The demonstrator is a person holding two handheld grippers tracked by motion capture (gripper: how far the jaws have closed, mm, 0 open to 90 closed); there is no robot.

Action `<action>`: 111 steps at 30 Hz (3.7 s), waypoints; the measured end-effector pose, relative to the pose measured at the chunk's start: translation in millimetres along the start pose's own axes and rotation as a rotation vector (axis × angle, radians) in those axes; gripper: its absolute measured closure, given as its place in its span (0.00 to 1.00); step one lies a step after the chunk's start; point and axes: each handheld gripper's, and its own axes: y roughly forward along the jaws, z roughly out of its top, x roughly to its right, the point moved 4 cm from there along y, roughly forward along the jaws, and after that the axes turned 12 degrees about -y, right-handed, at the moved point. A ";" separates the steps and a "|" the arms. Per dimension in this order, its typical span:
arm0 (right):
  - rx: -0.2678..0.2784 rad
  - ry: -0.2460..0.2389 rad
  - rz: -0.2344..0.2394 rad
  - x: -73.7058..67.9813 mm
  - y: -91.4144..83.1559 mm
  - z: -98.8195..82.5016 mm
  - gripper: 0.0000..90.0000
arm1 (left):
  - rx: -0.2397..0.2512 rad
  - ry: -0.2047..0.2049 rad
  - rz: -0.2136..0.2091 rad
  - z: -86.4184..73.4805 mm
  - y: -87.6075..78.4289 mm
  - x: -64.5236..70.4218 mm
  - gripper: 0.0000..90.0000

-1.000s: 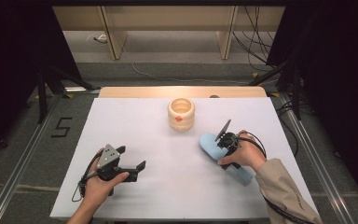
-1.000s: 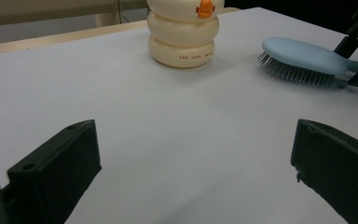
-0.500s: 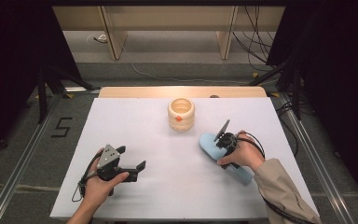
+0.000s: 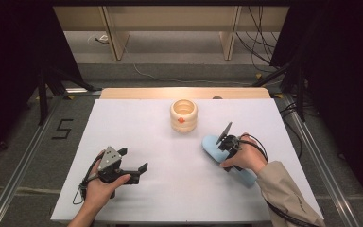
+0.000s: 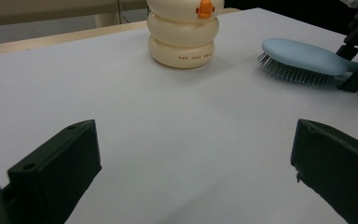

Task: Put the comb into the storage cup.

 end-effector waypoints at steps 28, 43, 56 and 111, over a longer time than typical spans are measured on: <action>0.001 0.048 0.033 -1.7 -0.9 0.7 0.66 | -0.001 -0.002 -0.002 -0.5 0.4 0.2 0.01; -0.003 0.067 0.034 -1.8 -1.6 -0.7 0.77 | -0.002 -0.001 -0.003 -0.5 0.4 0.4 0.01; 0.008 0.070 0.038 -1.2 -2.0 -1.6 0.78 | -0.003 -0.002 -0.002 -0.7 0.4 0.1 0.01; 0.321 0.123 0.004 3.1 -34.4 6.5 0.78 | 0.003 -0.002 0.001 -0.2 0.0 -0.2 0.02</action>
